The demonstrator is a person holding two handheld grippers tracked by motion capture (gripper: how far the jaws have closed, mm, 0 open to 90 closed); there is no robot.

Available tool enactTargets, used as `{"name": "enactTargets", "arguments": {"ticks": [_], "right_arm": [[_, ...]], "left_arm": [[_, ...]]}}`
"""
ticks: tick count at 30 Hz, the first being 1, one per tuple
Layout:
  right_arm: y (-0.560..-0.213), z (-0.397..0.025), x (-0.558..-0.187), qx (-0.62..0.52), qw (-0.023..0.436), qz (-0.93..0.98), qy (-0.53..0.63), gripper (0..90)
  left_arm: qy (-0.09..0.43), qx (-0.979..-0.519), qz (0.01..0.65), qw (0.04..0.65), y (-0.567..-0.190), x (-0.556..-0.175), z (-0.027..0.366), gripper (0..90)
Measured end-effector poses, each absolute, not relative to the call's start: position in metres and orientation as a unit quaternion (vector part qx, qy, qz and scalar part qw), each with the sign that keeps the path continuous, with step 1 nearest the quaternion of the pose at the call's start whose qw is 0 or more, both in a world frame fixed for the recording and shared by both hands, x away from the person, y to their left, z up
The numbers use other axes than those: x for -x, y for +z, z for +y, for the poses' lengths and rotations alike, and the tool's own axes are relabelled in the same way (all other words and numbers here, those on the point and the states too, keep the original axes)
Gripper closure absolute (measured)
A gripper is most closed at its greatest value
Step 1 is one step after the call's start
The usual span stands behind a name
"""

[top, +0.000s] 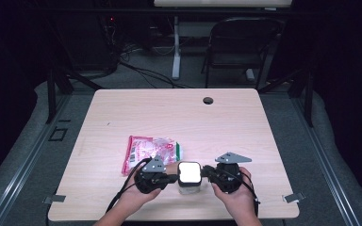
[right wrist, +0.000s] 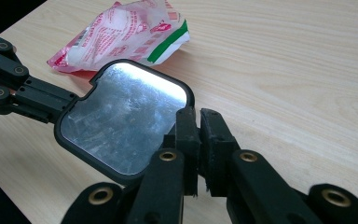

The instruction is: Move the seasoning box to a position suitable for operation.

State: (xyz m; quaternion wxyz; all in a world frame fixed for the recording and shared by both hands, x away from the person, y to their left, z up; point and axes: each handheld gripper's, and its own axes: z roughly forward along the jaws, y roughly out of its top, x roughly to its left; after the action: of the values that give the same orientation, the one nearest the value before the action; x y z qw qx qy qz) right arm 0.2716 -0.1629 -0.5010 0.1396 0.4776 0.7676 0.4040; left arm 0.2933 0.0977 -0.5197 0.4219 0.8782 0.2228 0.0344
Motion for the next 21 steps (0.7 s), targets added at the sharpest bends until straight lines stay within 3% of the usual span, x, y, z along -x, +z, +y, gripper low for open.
{"name": "enactTargets", "arguments": {"ticks": [21], "right_arm": [[-0.49, -0.163, -0.248, -0.416, 0.127, 0.796, 0.421, 59.1]], "left_arm": [[0.042, -0.873, 0.229, 0.429, -0.512, -0.292, 0.095, 90.0]]}}
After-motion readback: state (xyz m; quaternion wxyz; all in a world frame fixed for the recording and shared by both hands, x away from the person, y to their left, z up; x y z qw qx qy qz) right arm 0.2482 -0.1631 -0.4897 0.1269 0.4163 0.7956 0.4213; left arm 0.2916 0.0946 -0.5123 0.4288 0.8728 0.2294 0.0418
